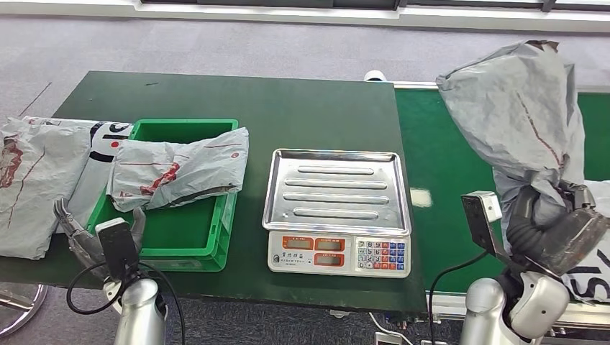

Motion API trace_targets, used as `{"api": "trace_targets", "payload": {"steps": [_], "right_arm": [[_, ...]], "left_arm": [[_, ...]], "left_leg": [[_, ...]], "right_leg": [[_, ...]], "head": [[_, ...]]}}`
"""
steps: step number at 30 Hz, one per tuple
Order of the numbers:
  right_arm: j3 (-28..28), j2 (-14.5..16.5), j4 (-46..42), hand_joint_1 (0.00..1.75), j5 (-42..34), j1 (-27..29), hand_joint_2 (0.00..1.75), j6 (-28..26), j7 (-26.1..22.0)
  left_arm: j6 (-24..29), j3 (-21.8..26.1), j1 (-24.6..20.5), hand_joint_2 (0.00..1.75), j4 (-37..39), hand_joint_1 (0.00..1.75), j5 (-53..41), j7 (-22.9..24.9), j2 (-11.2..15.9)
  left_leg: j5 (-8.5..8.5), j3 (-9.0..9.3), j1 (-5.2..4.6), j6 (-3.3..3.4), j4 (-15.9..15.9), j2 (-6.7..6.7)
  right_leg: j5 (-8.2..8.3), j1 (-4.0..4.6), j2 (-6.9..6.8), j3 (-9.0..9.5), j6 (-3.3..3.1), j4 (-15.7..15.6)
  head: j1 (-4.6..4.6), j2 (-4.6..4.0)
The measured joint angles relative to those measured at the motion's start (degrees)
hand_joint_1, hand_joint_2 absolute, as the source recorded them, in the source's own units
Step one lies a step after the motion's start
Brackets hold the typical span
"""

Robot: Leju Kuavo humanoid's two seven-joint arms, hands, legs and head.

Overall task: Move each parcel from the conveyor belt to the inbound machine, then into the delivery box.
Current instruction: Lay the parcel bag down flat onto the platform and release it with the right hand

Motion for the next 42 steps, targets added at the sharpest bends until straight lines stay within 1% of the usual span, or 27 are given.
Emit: {"api": "trace_targets", "payload": {"steps": [42], "right_arm": [[-1.5, 0.0, 0.4, 1.75, -3.3, 0.0, 1.75, 0.0, -3.3]], "left_arm": [[0.0, 0.0, 0.1, 1.75, -0.6, 0.0, 1.0, 0.0, 0.0]], "left_leg": [[0.0, 0.01, 0.0, 0.0, 0.0, 0.0]], "right_leg": [[0.0, 0.01, 0.0, 0.0, 0.0, 0.0]], "head": [[0.0, 0.0]]}}
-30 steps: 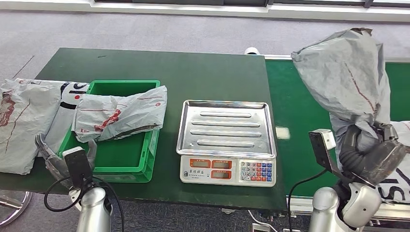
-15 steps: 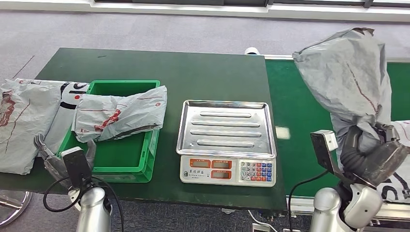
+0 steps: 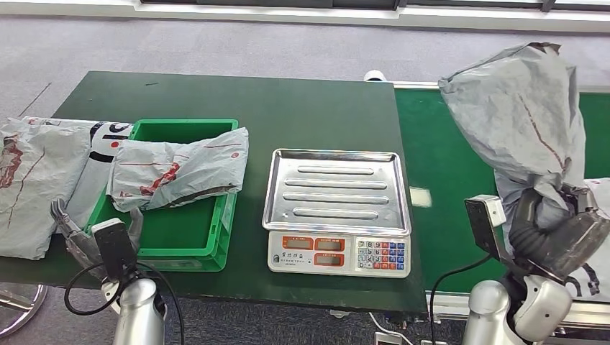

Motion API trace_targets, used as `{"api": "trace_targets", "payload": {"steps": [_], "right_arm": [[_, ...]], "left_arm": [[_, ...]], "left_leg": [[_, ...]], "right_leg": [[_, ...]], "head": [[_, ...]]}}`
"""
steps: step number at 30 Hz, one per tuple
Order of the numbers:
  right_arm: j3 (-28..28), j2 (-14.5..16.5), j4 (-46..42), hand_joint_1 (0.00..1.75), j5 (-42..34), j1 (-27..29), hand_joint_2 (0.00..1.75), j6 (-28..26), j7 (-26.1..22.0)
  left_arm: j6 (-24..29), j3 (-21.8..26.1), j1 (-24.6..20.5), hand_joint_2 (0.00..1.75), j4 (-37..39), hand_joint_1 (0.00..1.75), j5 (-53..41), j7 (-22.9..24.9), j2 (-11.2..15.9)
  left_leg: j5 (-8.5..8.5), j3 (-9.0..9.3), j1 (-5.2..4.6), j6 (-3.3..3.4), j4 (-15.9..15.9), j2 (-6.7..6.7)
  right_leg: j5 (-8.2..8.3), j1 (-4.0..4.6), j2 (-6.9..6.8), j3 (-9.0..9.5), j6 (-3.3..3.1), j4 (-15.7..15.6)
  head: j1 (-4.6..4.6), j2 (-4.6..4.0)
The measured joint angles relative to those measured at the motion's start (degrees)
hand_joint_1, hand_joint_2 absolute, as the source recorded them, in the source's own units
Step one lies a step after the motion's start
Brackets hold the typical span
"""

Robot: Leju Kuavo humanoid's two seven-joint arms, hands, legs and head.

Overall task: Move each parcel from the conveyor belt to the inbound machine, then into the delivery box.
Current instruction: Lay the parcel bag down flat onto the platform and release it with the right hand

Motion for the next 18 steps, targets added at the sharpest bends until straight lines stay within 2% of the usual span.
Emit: {"api": "trace_targets", "payload": {"steps": [4, 7, 9, 11, 13, 15, 18], "right_arm": [[-0.2, 0.0, 0.1, 1.75, -3.4, -0.1, 1.75, 0.0, -2.5], [-0.2, 0.2, 1.9, 1.75, -10.3, -0.7, 1.75, 0.0, -8.6], [0.9, 0.5, 5.9, 1.75, -10.9, -2.0, 1.75, 0.0, -11.5], [4.5, 0.8, 12.0, 1.75, -8.2, -3.7, 1.75, 0.2, -11.4], [9.6, 0.9, 17.4, 1.75, -6.0, -5.2, 1.75, 0.2, -8.9], [14.6, 0.9, 21.3, 1.75, -5.6, -6.3, 1.75, 0.2, -6.8], [20.1, 1.0, 25.0, 1.75, -6.6, -7.3, 1.75, 0.1, -6.5]], "left_arm": [[0.0, 0.0, 0.0, 1.75, 0.0, 0.0, -0.1, 0.0, 0.0], [0.0, 0.0, 0.0, 1.75, 0.1, 0.0, -0.2, 0.0, 0.0], [0.0, -0.1, -0.1, 1.75, 0.3, 0.0, -0.3, 0.0, 0.0], [0.0, -0.7, -0.3, 1.75, 0.5, 0.0, -0.8, 0.0, 0.0], [0.0, -1.7, -0.5, 1.75, 0.8, 0.0, -1.2, 0.0, 0.0], [0.0, -2.4, -0.6, 1.75, 1.1, 0.0, -1.3, 0.0, 0.0], [0.0, -2.6, -0.6, 1.75, 1.6, 0.0, -1.6, 0.0, 0.0]], "left_leg": [[0.0, 0.0, 0.0, 0.0, 0.0, 0.0], [0.0, -0.12, 0.01, 0.0, 0.0, 0.03], [-0.03, -0.3, 0.04, -0.04, 0.0, 0.16], [-0.05, -0.18, 0.05, -0.08, 0.0, 0.37], [0.04, 0.04, 0.05, -0.11, 0.0, 0.42], [0.14, 0.07, 0.07, -0.15, 0.0, 0.31], [0.15, 0.06, 0.12, -0.17, 0.0, 0.26]], "right_leg": [[0.0, 0.0, 0.0, 0.0, 0.0, 0.0], [0.0, 0.0, 0.02, 0.02, 0.0, 0.0], [0.0, 0.0, 0.13, 0.04, -0.01, 0.0], [0.02, 0.02, 0.33, 0.03, -0.04, 0.0], [0.09, 0.04, 0.39, -0.03, -0.06, 0.0], [0.13, 0.06, 0.32, -0.06, -0.06, 0.0], [0.12, 0.08, 0.29, -0.06, -0.08, 0.0]], "head": [[0.0, 0.0], [0.0, 0.0], [0.01, 0.0], [0.0, 0.01], [0.0, 0.01], [0.01, 0.01], [0.0, 0.01]]}}
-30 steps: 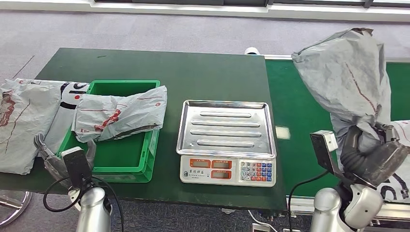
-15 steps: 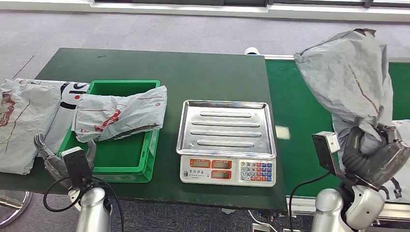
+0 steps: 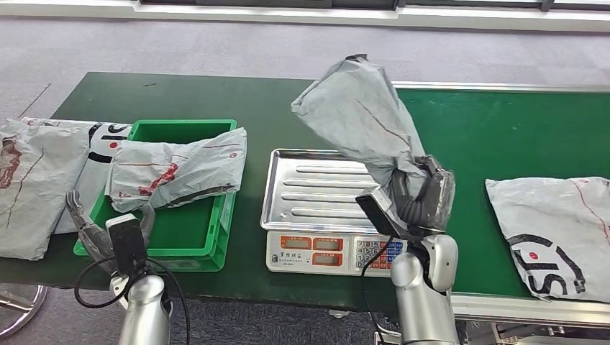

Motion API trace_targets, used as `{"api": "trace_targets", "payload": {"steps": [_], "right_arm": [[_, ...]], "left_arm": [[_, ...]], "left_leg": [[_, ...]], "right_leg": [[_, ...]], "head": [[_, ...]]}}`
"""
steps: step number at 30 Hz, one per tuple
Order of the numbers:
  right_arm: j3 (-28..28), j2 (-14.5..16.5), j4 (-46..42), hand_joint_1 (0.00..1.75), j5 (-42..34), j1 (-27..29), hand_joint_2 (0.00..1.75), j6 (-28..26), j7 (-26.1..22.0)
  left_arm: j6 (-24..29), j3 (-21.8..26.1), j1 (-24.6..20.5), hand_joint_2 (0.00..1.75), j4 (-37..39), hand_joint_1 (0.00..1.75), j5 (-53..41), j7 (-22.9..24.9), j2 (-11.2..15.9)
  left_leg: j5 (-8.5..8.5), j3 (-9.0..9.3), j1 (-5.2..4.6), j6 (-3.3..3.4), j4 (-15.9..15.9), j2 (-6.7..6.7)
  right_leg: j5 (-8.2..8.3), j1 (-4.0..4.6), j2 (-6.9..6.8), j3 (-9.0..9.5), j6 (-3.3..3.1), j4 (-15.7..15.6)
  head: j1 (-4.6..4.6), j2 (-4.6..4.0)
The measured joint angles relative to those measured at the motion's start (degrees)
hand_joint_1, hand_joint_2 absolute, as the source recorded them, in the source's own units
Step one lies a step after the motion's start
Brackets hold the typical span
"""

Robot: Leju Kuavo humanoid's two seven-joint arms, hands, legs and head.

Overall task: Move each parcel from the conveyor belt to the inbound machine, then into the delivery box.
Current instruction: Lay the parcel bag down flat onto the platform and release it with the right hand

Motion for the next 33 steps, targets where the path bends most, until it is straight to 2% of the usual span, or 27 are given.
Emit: {"api": "trace_targets", "payload": {"steps": [6, 18, 24, 26, 30, 33], "right_arm": [[4.2, 0.1, 3.8, 1.75, -1.6, -0.8, 1.75, 0.0, -1.1], [4.7, 0.1, 6.3, 1.75, -1.7, -0.9, 1.75, -0.1, -1.8], [4.7, 0.2, 9.1, 1.75, -0.8, -1.5, 1.75, -0.1, -0.7], [4.5, 0.1, 7.3, 1.75, -2.5, -0.8, 1.75, -0.1, -3.0], [2.0, -0.2, -7.9, 1.75, -15.8, 1.9, 1.75, -0.3, -15.6], [-0.1, -0.6, -16.9, 1.75, -19.7, 2.9, 1.75, -0.3, -18.4]], "left_arm": [[0.0, 0.1, 0.1, 1.75, 0.6, 0.0, 0.2, 0.0, 0.0], [0.0, 0.2, 0.1, 1.75, 0.6, 0.0, 0.7, 0.0, 0.0], [0.0, 0.2, 0.2, 1.75, 0.5, 0.0, 1.1, 0.0, 0.0], [0.0, 0.2, 0.2, 1.75, 0.4, 0.0, 1.2, 0.0, 0.0], [0.0, 0.5, 0.2, 1.75, 0.3, 0.0, 1.6, 0.0, 0.1], [0.0, 0.7, 0.3, 1.75, 0.3, 0.0, 1.7, 0.0, 0.1]], "left_leg": [[-0.02, -0.05, 0.04, -0.02, 0.0, -0.04], [-0.03, -0.07, 0.03, -0.02, 0.0, -0.09], [-0.03, -0.06, 0.06, -0.03, 0.0, -0.08], [-0.01, -0.09, 0.03, -0.02, 0.0, -0.2], [0.02, -0.22, 0.02, -0.03, 0.0, -0.45], [-0.03, -0.22, -0.01, -0.02, 0.0, -0.38]], "right_leg": [[-0.04, 0.02, -0.01, 0.0, -0.03, 0.0], [-0.03, 0.01, -0.04, 0.0, -0.03, 0.0], [-0.04, 0.01, -0.04, -0.01, -0.03, 0.0], [-0.04, 0.03, -0.16, -0.07, -0.03, 0.0], [-0.05, 0.04, -0.44, -0.1, -0.04, 0.0], [-0.06, 0.02, -0.38, -0.1, -0.02, 0.0]], "head": [[0.0, -0.01], [0.0, -0.01], [0.0, -0.01], [-0.01, -0.02], [0.02, 0.0], [0.02, 0.0]]}}
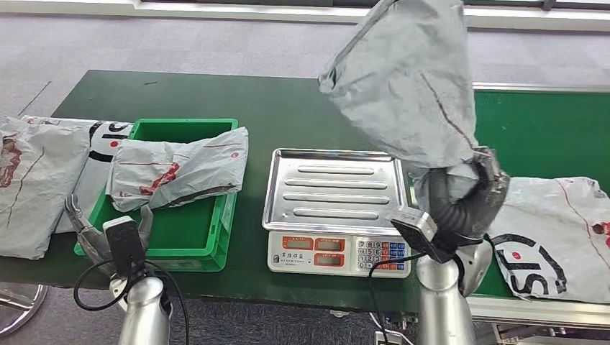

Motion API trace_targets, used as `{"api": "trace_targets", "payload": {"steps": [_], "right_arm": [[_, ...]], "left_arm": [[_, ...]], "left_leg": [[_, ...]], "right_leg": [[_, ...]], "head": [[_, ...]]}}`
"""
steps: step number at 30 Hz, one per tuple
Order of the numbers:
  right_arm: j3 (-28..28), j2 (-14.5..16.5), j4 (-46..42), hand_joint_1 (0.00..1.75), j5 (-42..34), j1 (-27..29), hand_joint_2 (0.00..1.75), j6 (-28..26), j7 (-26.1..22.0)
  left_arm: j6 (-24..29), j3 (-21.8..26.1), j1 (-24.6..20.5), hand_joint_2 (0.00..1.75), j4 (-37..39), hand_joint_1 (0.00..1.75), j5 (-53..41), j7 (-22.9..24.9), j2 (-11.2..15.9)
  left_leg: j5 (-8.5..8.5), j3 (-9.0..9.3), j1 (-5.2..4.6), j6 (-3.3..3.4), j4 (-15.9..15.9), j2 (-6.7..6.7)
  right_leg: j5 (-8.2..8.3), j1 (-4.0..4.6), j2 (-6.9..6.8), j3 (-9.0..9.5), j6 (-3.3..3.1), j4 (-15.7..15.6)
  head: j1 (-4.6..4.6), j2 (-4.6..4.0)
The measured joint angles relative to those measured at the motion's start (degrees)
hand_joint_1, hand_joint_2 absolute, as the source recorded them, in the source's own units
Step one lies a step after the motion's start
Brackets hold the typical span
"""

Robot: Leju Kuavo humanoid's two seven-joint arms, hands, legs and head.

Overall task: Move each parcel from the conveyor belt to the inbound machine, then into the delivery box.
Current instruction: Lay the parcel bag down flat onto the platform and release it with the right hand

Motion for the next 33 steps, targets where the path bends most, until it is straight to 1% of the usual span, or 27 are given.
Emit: {"api": "trace_targets", "payload": {"steps": [3, 8, 15, 17, 19, 20, 25, 27, 30, 33], "right_arm": [[-1.2, -0.6, -2.4, 1.75, 0.7, -0.6, 1.75, 0.2, 1.2], [-1.9, -0.2, -4.8, 1.75, 4.1, 0.7, 1.75, 0.2, 2.6], [-2.1, -0.2, -4.6, 1.75, 5.9, 0.6, 1.75, 0.2, 3.2], [-2.0, -0.2, -3.8, 1.75, 7.2, 0.6, 1.75, 0.2, 4.5], [-1.2, 0.0, -0.2, 1.75, 9.3, 0.0, 1.75, 0.3, 7.3], [-0.5, 0.1, 2.9, 1.75, 10.2, -0.6, 1.75, 0.3, 8.8], [4.1, 1.1, 25.0, 1.75, 14.5, -5.8, 1.75, 0.3, 14.4], [5.6, 1.5, 31.7, 1.75, 15.4, -7.3, 1.75, 0.3, 16.4], [7.3, 1.8, 38.8, 1.75, 15.7, -8.8, 1.75, 0.2, 18.4], [8.1, 2.0, 43.3, 1.75, 16.1, -9.7, 1.75, 0.2, 19.4]], "left_arm": [[0.0, 0.0, 0.2, 1.75, -0.3, 0.0, 0.7, 0.0, 0.1], [0.0, 0.1, 0.4, 1.75, -0.4, 0.0, 0.1, 0.0, 0.1], [0.0, 0.1, 0.4, 1.75, -0.4, 0.0, 1.1, 0.0, 0.2], [0.0, 0.1, 0.5, 1.75, -0.4, 0.0, 0.8, 0.0, 0.2], [0.0, 0.1, 0.5, 1.75, -0.4, 0.0, 0.2, 0.0, 0.2], [0.0, 0.1, 0.5, 1.75, -0.4, 0.0, 0.2, 0.0, 0.2], [0.0, 0.1, 0.5, 1.75, -0.6, 0.0, 0.1, 0.0, 0.1], [0.0, 0.0, 0.5, 1.75, -0.6, 0.0, 0.1, 0.0, 0.1], [0.0, 0.0, 0.5, 1.75, -0.6, 0.0, 0.1, 0.0, 0.1], [0.0, 0.0, 0.5, 1.75, -0.6, 0.0, -0.2, 0.0, 0.1]], "left_leg": [[-0.03, 0.06, -0.02, 0.01, 0.0, 0.15], [0.01, 0.08, -0.01, 0.03, 0.0, 0.12], [0.02, 0.1, 0.02, 0.01, 0.0, 0.16], [0.01, 0.07, 0.04, 0.01, 0.0, 0.15], [0.0, 0.06, 0.08, -0.01, 0.0, 0.21], [-0.01, 0.07, 0.1, -0.02, 0.0, 0.28], [0.05, 0.18, 0.11, -0.09, 0.0, 0.34], [0.1, 0.15, 0.14, -0.13, 0.0, 0.19], [0.11, 0.13, 0.19, -0.17, 0.0, 0.14], [0.09, 0.13, 0.21, -0.19, 0.0, 0.15]], "right_leg": [[0.0, -0.01, 0.11, 0.02, 0.01, 0.0], [0.02, -0.01, 0.08, 0.05, 0.0, 0.0], [0.02, 0.0, 0.13, 0.06, -0.01, 0.0], [0.02, 0.0, 0.12, 0.07, -0.02, 0.0], [0.02, 0.0, 0.17, 0.1, -0.02, 0.0], [0.02, 0.0, 0.24, 0.11, -0.03, 0.0], [0.07, 0.01, 0.34, 0.08, -0.1, 0.0], [0.07, 0.02, 0.22, 0.08, -0.11, 0.0], [0.06, 0.02, 0.19, 0.07, -0.13, 0.0], [0.04, 0.02, 0.21, 0.06, -0.15, 0.0]], "head": [[0.0, 0.0], [-0.01, -0.01], [-0.02, -0.01], [-0.02, -0.01], [-0.01, -0.01], [0.0, -0.01], [-0.02, -0.01], [-0.02, -0.01], [-0.02, -0.01], [-0.02, -0.01]]}}
